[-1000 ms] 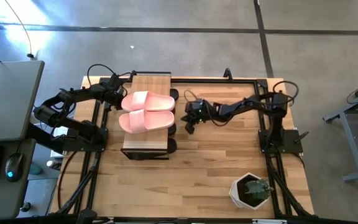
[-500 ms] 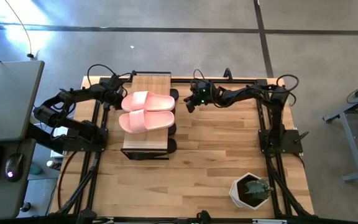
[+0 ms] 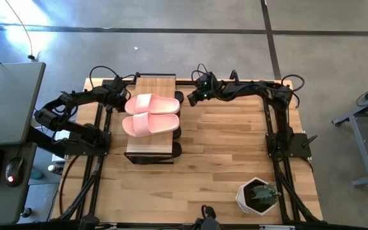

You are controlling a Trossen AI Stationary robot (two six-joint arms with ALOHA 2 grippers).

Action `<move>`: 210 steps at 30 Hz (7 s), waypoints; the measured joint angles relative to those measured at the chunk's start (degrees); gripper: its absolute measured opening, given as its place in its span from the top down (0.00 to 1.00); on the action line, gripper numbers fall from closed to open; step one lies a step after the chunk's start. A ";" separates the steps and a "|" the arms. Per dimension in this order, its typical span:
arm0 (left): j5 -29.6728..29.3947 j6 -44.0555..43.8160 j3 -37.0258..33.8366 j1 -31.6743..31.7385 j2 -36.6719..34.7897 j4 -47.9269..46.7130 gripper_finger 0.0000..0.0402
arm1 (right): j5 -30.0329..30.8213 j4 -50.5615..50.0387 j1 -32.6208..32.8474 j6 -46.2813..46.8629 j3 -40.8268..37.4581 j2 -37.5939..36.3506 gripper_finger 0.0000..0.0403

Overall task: Pick and place slides into the shelf
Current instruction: Adjust the black slides under the shelf, then return to Home Position

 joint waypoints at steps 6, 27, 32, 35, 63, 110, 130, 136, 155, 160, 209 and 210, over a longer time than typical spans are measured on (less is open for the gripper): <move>-1.36 0.88 0.02 -0.04 0.00 -0.05 1.00 | -0.03 -0.38 -0.67 3.48 0.00 0.06 1.00; -1.67 0.82 0.02 -0.04 -0.02 0.01 1.00 | 0.10 -6.36 0.09 4.37 7.74 4.93 1.00; -1.65 0.82 0.02 -0.04 -0.02 0.01 1.00 | -1.00 -7.77 0.09 5.62 8.64 4.93 1.00; -1.65 0.80 0.02 -0.04 -0.02 0.03 1.00 | -0.94 -8.03 -0.24 6.09 8.65 4.93 1.00; -1.62 0.91 0.02 -0.04 -0.02 1.43 1.00 | -6.63 -11.90 -2.42 12.52 11.82 7.88 1.00; -1.17 1.09 0.04 -0.07 0.17 1.48 1.00 | -13.02 -34.50 -4.76 9.47 29.21 15.48 1.00; -1.17 2.07 0.04 -0.06 0.17 1.41 1.00 | -18.92 -37.53 -5.36 -1.47 32.72 16.79 1.00; -1.17 2.44 0.04 -0.05 0.17 1.36 1.00 | -21.99 -36.21 -6.03 -0.93 32.70 16.94 1.00; -0.71 2.57 0.04 -0.05 0.17 1.08 1.00 | -26.20 -35.00 -6.71 -0.99 32.68 17.03 1.00; -0.69 2.57 0.04 -0.04 0.17 0.99 1.00 | -26.42 -34.41 -6.82 -1.74 32.68 17.03 1.00; -14.72 -1.06 0.04 0.00 -16.84 -13.93 0.99 | -23.96 -39.77 -6.99 -4.15 32.63 17.03 1.00; -14.72 -1.04 0.08 0.00 -17.32 -13.93 0.99 | -23.96 -39.61 -6.99 -4.15 32.63 17.03 1.00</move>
